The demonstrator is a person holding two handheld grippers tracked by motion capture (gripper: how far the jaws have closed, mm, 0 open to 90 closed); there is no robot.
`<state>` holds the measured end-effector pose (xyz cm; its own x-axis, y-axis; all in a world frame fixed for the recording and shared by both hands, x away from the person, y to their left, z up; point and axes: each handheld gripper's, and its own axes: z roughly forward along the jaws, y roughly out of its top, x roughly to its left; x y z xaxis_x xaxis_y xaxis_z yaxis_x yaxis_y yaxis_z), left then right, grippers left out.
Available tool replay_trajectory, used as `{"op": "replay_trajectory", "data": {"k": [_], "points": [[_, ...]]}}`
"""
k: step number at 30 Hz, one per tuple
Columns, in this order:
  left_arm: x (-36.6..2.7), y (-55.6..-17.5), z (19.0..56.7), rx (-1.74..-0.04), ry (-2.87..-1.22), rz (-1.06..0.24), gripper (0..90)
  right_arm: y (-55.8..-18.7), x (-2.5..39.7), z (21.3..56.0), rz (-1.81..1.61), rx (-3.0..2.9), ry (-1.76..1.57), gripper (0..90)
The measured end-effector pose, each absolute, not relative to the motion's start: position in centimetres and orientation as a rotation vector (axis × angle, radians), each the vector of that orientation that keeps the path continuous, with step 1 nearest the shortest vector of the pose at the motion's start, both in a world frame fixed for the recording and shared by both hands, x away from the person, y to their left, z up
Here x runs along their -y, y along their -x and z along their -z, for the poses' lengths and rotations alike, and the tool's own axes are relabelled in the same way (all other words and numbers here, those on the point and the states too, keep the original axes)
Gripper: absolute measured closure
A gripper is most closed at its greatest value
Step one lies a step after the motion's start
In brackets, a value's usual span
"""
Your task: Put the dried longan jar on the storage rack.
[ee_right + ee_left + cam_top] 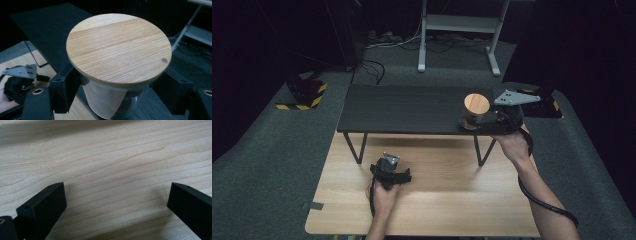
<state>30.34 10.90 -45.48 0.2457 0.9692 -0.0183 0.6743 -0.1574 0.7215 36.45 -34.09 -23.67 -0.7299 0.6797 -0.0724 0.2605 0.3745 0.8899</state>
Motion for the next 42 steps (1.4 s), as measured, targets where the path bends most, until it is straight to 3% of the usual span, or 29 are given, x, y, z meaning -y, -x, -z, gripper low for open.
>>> {"op": "replay_trajectory", "data": {"k": [29, 37, 42], "points": [[-10.9, -30.3, 45.5, -1.496, -1.908, -0.617, 2.0, -39.4, 33.3, 24.6, -1.296, -2.240, -0.889, 24.7], [-10.9, -30.3, 45.5, -1.496, -1.909, -0.617, 2.0, -37.8, 33.9, 24.9, -1.332, -2.189, -0.866, 13.5], [-10.9, -30.3, 45.5, -1.496, -1.906, -0.617, 2.0, -36.0, 35.4, 25.7, -1.374, -2.147, -0.866, 12.2]]}}
